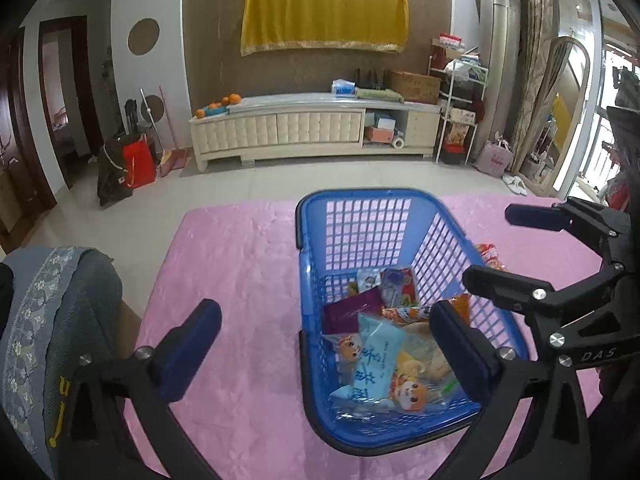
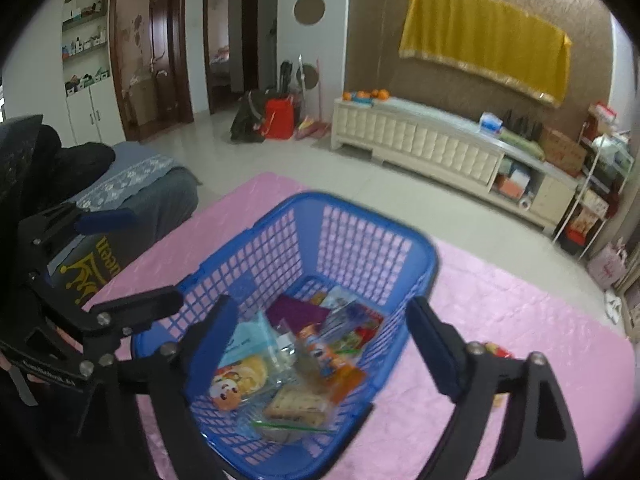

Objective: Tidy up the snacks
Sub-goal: 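Move the right gripper to the red cracker bag and grasp it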

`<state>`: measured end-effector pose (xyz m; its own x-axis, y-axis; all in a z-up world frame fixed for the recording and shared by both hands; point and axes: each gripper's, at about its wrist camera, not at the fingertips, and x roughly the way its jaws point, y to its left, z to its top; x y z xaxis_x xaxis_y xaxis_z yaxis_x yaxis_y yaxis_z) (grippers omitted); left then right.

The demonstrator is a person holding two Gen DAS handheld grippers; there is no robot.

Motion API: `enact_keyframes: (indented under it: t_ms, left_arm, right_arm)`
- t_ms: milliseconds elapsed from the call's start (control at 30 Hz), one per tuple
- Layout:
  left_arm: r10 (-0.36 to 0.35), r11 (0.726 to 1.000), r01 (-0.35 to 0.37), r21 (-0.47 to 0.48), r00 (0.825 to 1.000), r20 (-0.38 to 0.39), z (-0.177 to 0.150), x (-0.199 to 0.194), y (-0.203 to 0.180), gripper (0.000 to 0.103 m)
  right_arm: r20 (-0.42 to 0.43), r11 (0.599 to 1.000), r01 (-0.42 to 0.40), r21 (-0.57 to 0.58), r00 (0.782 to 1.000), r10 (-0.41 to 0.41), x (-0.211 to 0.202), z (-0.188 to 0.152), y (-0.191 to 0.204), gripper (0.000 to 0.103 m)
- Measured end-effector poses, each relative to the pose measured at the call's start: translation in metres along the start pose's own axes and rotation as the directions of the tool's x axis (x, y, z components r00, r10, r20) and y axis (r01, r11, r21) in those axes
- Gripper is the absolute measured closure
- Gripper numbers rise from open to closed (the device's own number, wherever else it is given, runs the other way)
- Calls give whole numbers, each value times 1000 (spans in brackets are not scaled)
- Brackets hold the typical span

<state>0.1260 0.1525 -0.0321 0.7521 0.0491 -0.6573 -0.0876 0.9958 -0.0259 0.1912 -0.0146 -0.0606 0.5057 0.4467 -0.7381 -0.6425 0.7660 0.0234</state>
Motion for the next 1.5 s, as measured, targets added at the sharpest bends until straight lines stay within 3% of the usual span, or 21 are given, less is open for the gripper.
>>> enact_keyframes:
  t_ms: [133, 200, 467, 600, 733, 967, 1167, 1367, 1500]
  left_arm:
    - [1, 1000, -1, 4, 1000, 21, 9, -8, -7, 0]
    - [4, 1000, -4, 14, 1000, 24, 13, -10, -12, 0]
    - [-10, 1000, 9, 7, 1000, 19, 39, -2, -32, 0]
    - [-9, 1000, 9, -8, 1000, -13, 54, 15, -41, 0]
    - [-62, 996, 58, -63, 995, -75, 68, 39, -45, 0]
    - [-31, 999, 24, -45, 989, -147, 80, 83, -61, 0]
    - [-22, 998, 9, -56, 972, -235, 79, 121, -59, 0]
    - [-26, 997, 1, -79, 950, -310, 76, 148, -57, 0]
    - [-11, 998, -11, -66, 946, -325, 73, 157, -58, 0]
  right_arm:
    - [52, 1000, 25, 17, 998, -26, -22, 2, -14, 0]
    - [83, 996, 83, 35, 993, -85, -36, 1, -25, 0]
    - [92, 982, 140, 125, 984, -152, -57, 2, -72, 0]
    - [66, 969, 171, 180, 981, -185, -53, 3, -98, 0]
    - [34, 958, 181, 222, 981, -193, -43, 0, -124, 0]
    - [-15, 939, 212, 270, 976, -216, -20, -16, -162, 0]
    - [-110, 929, 192, 316, 980, -165, 13, -30, -185, 0]
    - [-192, 924, 204, 324, 970, -147, 50, -48, -197, 0]
    - [-253, 911, 201, 360, 961, -112, 73, -63, -208, 0]
